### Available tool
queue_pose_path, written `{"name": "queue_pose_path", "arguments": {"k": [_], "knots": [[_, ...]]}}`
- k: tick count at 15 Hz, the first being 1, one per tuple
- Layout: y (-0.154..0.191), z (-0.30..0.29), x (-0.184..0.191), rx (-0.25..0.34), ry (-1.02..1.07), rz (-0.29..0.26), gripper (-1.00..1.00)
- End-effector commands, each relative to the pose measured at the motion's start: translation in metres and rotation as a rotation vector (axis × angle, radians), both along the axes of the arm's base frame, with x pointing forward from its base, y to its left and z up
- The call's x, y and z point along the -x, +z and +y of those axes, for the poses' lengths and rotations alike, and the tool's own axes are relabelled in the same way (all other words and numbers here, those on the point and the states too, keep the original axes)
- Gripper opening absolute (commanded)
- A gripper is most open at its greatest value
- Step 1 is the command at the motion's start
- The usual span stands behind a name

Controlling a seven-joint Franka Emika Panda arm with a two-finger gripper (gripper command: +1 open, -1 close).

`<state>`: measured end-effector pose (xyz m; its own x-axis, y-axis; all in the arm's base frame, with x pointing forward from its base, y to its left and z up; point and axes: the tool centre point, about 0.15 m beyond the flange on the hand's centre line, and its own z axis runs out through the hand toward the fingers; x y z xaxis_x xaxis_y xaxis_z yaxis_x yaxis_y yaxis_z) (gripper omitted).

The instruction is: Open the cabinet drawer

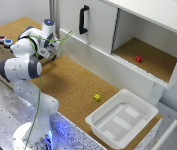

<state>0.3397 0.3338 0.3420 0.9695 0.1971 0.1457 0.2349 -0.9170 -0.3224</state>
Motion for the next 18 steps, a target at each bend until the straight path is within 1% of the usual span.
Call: {"name": "queue_pose_path", "arguments": {"k": [1, 4, 5, 6, 7, 8, 9, 11, 12, 13, 14, 16, 18], "knots": [[-0.039, -0.009, 0.001, -0.283, 0.025, 0.056, 1.00], [-0.039, -0.007, 0.002, -0.327, 0.049, 0.049, 1.00], [-0.040, -0.009, 0.001, -0.346, 0.035, 0.063, 1.00], [-0.040, -0.012, 0.001, -0.375, 0.009, 0.066, 1.00], [-0.039, -0.013, 0.002, -0.389, -0.017, 0.063, 1.00], [-0.036, -0.013, 0.004, -0.387, -0.040, 0.043, 1.00], [-0.032, -0.012, 0.006, -0.366, -0.067, 0.006, 1.00], [-0.027, -0.001, 0.011, -0.340, -0.072, -0.033, 1.00], [-0.026, 0.007, 0.014, -0.316, -0.060, -0.060, 1.00], [-0.027, 0.015, 0.015, -0.313, -0.054, -0.059, 1.00], [-0.030, 0.022, 0.016, -0.299, -0.058, -0.057, 1.00], [-0.035, 0.027, 0.016, -0.310, -0.114, -0.036, 1.00], [-0.037, 0.026, 0.015, -0.334, -0.171, -0.035, 1.00]]}}
